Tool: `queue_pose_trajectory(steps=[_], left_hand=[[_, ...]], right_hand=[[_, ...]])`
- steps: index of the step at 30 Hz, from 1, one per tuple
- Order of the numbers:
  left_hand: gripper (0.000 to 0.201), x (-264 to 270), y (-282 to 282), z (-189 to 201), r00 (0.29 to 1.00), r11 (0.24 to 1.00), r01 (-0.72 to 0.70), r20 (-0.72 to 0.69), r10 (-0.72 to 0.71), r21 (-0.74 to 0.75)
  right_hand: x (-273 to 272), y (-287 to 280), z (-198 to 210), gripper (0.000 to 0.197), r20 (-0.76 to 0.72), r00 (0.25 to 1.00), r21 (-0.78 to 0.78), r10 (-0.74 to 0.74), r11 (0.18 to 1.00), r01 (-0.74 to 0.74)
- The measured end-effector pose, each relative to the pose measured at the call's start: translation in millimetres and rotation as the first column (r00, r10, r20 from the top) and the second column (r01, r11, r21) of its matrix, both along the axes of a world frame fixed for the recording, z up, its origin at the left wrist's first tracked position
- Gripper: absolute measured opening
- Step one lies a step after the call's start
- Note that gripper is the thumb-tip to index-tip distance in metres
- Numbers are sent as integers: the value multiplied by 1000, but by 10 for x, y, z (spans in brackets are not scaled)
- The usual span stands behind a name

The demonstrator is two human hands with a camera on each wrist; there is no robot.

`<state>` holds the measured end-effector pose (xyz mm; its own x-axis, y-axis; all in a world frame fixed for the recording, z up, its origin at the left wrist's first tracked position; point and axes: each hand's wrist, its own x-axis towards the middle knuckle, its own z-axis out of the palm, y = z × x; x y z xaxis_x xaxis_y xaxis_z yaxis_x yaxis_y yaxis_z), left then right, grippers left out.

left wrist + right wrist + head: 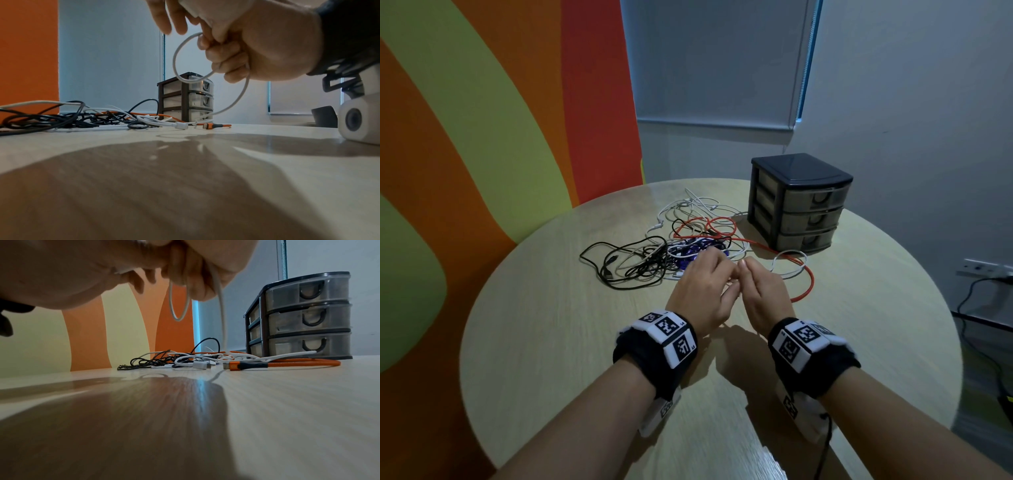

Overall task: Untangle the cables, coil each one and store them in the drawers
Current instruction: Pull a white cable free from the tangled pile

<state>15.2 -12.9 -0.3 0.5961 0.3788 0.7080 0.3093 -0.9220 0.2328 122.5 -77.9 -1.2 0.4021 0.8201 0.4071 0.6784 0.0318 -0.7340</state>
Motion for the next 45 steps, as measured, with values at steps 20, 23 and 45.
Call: queue_pose_trajectory(steps=[20,23,45], left_hand=[[50,-27,59,6,955,967,-138,229,187,-213],[47,-13,74,-25,961,971,-102,229,152,-216],[18,32,-63,3,738,888,-118,-638,-221,-444]], right_hand=[[-85,-7,20,27,97,992,29,83,996,-86],[-85,3,20,15,82,994,22,70,997,-72],[-6,-95,91,54,99,993,355,-65,935,26]])
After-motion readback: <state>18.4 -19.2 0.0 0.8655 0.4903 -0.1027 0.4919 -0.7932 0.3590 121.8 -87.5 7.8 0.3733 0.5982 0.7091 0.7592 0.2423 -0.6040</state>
